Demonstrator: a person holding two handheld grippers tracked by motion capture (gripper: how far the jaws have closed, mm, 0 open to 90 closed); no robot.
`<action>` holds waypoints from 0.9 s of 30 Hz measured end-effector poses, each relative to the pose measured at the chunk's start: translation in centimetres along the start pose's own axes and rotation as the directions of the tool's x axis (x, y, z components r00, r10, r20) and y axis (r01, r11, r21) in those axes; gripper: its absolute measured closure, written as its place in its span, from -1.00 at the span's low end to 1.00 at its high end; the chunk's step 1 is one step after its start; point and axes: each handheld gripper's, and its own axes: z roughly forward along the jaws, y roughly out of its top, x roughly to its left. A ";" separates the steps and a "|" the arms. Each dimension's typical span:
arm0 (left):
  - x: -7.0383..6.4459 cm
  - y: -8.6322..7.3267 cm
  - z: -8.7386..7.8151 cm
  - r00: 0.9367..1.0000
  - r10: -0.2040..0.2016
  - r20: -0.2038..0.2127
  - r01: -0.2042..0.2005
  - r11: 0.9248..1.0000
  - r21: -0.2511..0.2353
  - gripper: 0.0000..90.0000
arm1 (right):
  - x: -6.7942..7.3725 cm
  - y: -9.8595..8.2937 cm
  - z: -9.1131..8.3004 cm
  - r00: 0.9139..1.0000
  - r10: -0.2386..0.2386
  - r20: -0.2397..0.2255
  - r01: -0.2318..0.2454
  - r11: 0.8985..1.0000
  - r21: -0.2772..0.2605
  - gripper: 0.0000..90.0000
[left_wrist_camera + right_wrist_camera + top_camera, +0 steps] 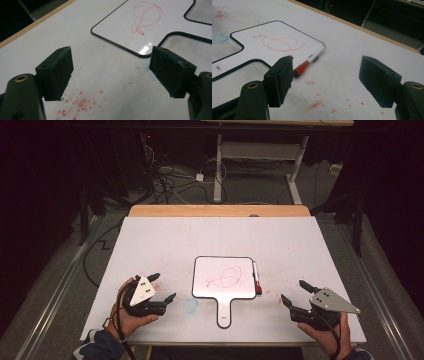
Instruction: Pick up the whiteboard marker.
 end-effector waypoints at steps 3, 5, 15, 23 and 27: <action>-0.1 0.0 0.1 1.000 0.005 -0.001 -0.005 1.000 0.007 -0.59 | -0.1 -0.1 0.0 1.000 0.003 -0.005 -0.003 1.000 0.005 -0.35; -0.1 0.0 0.1 1.000 0.005 -0.001 -0.005 1.000 0.010 -0.59 | -0.1 -0.1 0.1 1.000 0.007 -0.010 -0.007 1.000 0.016 -0.35; -0.3 -0.1 0.0 1.000 0.018 0.002 -0.018 1.000 0.016 -0.59 | -0.4 0.1 1.3 0.997 0.058 -0.054 -0.054 0.995 0.079 -0.28; -0.4 -0.3 0.2 1.000 0.028 0.003 -0.028 0.999 0.036 -0.59 | -1.4 1.0 4.5 0.986 0.131 -0.100 -0.108 0.971 0.212 -0.04; -0.4 -0.3 0.3 1.000 0.027 0.004 -0.027 0.999 0.041 -0.59 | -1.9 1.9 7.7 0.966 0.213 -0.146 -0.158 0.936 0.315 0.05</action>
